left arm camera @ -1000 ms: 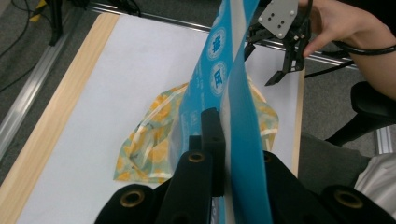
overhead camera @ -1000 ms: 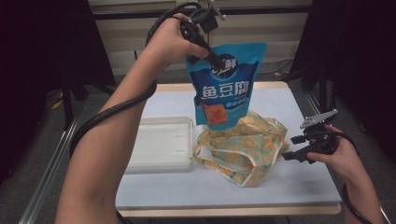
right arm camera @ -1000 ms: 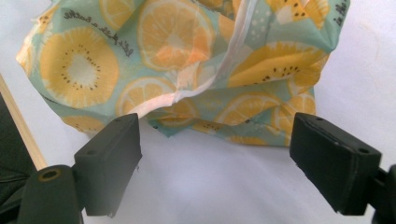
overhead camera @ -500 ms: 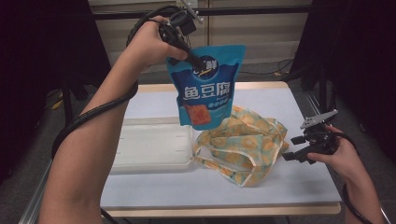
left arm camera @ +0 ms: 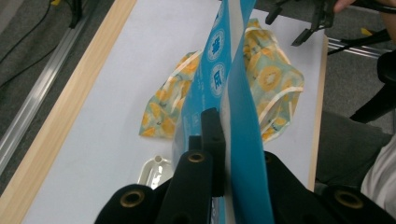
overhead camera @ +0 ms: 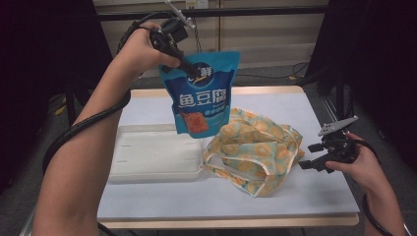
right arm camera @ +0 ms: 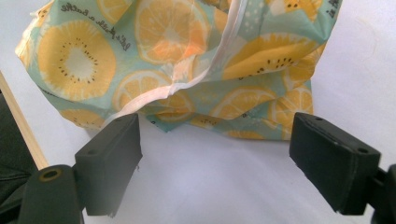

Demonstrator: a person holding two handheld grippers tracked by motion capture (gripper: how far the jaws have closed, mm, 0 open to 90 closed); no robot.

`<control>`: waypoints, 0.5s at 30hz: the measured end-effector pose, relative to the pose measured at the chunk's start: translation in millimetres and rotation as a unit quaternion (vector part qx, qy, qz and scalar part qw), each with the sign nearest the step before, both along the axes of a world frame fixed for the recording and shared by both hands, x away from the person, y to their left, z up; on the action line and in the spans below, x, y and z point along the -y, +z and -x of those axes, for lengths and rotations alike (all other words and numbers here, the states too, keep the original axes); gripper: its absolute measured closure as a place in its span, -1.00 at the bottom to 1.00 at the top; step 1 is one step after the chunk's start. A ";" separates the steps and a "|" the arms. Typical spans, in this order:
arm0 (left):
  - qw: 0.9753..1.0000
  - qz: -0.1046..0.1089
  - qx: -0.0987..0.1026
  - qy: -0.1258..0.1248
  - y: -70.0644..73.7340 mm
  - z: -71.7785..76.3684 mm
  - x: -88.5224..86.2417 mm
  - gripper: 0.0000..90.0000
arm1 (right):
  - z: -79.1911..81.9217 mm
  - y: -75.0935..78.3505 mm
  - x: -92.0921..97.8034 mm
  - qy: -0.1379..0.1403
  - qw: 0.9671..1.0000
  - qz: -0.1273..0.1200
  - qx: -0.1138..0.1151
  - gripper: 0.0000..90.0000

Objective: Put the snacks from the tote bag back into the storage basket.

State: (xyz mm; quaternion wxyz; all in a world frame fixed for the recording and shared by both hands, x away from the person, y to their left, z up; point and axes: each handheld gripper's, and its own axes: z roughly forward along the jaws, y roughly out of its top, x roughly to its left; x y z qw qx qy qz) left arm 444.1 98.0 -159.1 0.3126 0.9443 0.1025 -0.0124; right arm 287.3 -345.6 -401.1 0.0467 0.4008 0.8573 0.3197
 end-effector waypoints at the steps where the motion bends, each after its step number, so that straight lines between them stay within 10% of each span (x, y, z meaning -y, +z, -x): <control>1: 1.000 0.003 0.001 0.004 -1.7 0.1 -2.0 1.00 | -0.1 0.1 0.0 0.000 1.000 0.001 0.002 -0.63; 15: 1.000 -0.006 -0.004 0.006 -20.8 -8.8 -33.6 1.00 | 3.3 -1.2 -1.1 -0.003 1.000 0.009 0.001 -0.62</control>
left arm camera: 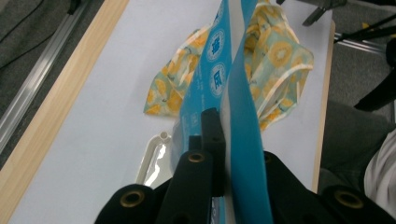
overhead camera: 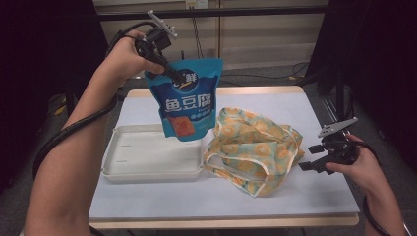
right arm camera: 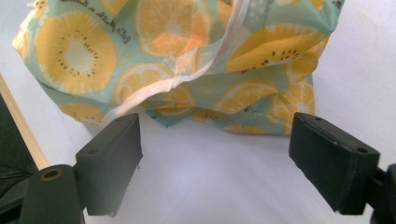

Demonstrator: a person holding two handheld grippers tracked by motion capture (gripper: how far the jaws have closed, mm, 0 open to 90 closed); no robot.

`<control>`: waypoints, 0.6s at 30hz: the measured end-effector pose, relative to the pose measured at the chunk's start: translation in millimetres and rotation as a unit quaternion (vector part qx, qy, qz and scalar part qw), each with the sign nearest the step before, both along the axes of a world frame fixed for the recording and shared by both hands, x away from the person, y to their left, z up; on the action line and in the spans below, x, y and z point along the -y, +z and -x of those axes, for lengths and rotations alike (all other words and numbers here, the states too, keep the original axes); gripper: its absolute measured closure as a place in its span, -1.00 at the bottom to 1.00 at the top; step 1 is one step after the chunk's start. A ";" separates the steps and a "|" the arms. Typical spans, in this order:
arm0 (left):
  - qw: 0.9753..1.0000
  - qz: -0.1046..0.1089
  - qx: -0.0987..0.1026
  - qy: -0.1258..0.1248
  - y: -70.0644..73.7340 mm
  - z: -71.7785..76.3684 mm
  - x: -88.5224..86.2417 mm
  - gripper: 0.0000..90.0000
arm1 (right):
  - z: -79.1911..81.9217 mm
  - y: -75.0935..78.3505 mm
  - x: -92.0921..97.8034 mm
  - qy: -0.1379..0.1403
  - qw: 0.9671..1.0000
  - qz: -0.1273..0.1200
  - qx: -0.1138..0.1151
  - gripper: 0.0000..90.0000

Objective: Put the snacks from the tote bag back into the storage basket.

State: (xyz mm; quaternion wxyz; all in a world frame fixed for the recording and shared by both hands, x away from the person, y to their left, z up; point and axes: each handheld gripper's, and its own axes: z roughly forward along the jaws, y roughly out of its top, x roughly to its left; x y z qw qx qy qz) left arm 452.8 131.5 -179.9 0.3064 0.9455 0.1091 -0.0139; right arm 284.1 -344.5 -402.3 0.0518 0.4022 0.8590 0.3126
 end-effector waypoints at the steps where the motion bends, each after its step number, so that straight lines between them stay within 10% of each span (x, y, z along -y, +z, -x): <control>1: 1.000 -0.004 -0.002 -0.002 -2.0 -0.7 -2.5 1.00 | 0.8 0.2 -0.4 0.001 1.000 0.001 -0.001 -0.61; 18: 1.000 -0.004 -0.018 0.005 -43.4 -13.2 -27.1 1.00 | 1.9 -4.2 -2.0 0.004 1.000 -0.002 -0.008 -0.61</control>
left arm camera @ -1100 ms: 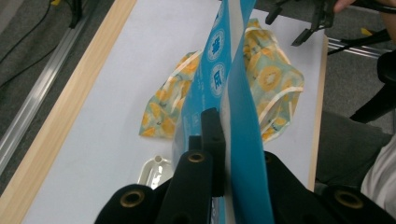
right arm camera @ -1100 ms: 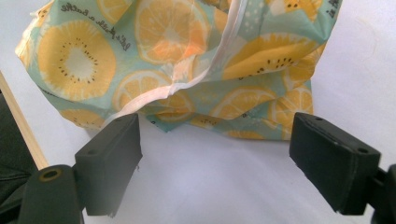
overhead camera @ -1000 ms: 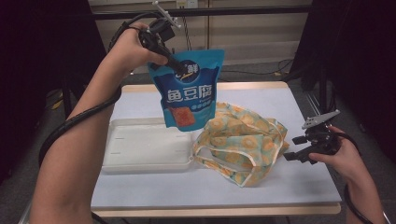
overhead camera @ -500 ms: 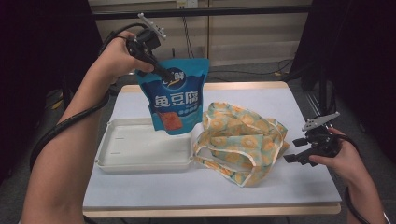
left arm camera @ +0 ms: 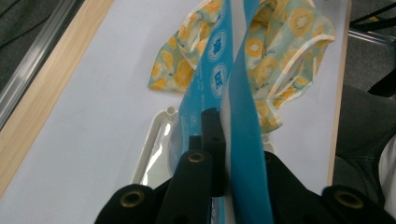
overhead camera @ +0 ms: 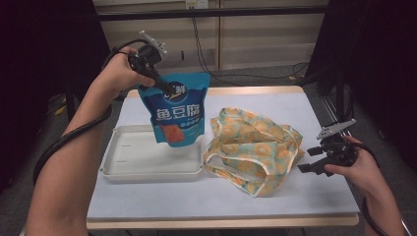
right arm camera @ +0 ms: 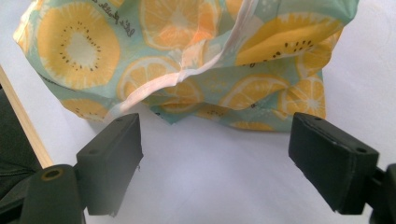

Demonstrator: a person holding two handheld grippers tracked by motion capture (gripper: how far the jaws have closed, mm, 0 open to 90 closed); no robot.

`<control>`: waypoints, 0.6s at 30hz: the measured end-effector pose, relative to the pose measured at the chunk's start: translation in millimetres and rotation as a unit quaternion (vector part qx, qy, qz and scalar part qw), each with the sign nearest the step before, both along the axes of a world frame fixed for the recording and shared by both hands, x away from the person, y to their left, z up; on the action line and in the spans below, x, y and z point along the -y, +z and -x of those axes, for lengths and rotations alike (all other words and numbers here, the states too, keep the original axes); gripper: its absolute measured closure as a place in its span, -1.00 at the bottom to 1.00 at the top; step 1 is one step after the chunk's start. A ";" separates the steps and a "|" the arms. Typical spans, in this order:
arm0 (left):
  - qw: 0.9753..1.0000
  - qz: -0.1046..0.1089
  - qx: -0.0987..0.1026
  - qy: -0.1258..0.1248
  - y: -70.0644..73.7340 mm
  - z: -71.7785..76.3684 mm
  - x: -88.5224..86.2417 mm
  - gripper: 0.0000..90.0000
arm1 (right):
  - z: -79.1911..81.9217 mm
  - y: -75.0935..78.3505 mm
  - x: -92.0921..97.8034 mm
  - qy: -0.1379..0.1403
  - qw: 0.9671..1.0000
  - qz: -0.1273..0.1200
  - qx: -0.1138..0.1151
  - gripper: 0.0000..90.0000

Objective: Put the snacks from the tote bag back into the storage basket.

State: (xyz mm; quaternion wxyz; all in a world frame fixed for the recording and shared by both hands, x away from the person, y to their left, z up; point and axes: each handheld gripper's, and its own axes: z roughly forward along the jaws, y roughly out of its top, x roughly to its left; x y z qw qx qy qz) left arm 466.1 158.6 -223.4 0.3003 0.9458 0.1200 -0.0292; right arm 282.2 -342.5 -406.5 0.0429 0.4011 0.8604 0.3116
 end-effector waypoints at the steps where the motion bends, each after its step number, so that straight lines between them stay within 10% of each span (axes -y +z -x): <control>1: 1.000 -0.002 0.001 0.002 -2.1 -0.4 -0.4 1.00 | 0.1 -0.2 0.1 0.000 1.000 0.001 0.001 -0.61; 18: 1.000 -0.004 0.002 0.008 -23.7 -9.5 -22.3 1.00 | 0.1 -3.7 -2.1 0.002 1.000 0.004 -0.005 -0.60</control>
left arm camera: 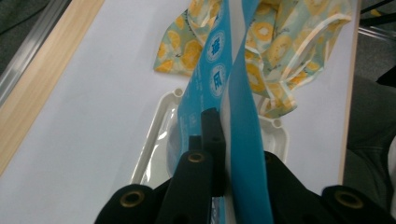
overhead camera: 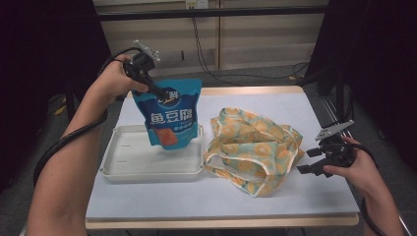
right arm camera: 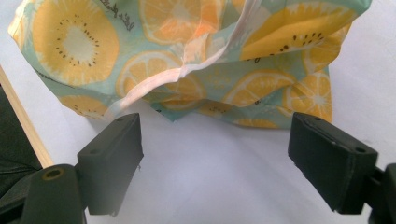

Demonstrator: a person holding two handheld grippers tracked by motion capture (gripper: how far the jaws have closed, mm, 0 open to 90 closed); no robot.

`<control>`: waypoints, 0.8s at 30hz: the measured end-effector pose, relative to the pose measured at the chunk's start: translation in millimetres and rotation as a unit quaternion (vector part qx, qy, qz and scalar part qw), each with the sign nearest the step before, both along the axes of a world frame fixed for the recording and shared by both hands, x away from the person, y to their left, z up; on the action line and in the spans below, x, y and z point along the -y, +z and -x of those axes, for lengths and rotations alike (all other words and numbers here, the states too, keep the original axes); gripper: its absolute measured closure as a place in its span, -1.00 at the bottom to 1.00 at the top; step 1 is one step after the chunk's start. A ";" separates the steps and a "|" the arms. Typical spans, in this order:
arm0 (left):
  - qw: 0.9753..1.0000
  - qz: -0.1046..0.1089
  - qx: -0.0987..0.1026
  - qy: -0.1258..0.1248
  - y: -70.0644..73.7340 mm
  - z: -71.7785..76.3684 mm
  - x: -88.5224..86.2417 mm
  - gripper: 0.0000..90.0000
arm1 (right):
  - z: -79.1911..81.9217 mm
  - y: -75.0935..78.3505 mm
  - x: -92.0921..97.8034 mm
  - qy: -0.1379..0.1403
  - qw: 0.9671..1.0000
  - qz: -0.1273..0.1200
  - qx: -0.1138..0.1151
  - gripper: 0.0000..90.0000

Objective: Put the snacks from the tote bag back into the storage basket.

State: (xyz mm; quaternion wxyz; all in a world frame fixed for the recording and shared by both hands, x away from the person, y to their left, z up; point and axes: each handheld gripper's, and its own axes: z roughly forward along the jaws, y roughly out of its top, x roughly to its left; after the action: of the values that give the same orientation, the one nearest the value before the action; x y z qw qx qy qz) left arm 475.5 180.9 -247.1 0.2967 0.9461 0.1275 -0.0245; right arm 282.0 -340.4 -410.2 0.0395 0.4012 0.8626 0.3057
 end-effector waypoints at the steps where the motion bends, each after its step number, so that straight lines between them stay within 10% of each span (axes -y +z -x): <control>1: 1.000 0.000 -0.007 -0.004 -1.6 -0.8 -0.8 1.00 | 0.1 0.0 0.1 -0.002 1.000 0.000 -0.004 -0.60; 13: 1.000 0.007 -0.019 -0.002 -27.4 -8.2 -6.2 1.00 | 0.7 -0.9 -1.0 -0.001 1.000 0.005 -0.007 -0.61; 16: 0.999 0.040 -0.015 0.011 -27.8 -9.8 -13.8 0.95 | 0.6 -0.4 -1.0 0.001 1.000 0.005 -0.004 -0.61; 24: 0.994 0.018 -0.023 0.105 -17.5 0.9 -26.3 -0.15 | 0.7 -0.3 -2.2 0.003 1.000 0.007 -0.006 -0.61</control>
State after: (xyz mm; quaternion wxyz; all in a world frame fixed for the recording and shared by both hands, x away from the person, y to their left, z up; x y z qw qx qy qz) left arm 474.7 207.2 -264.5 0.3116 0.9212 0.2326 -0.0168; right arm 281.3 -338.2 -410.5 0.0367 0.3998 0.8663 0.2972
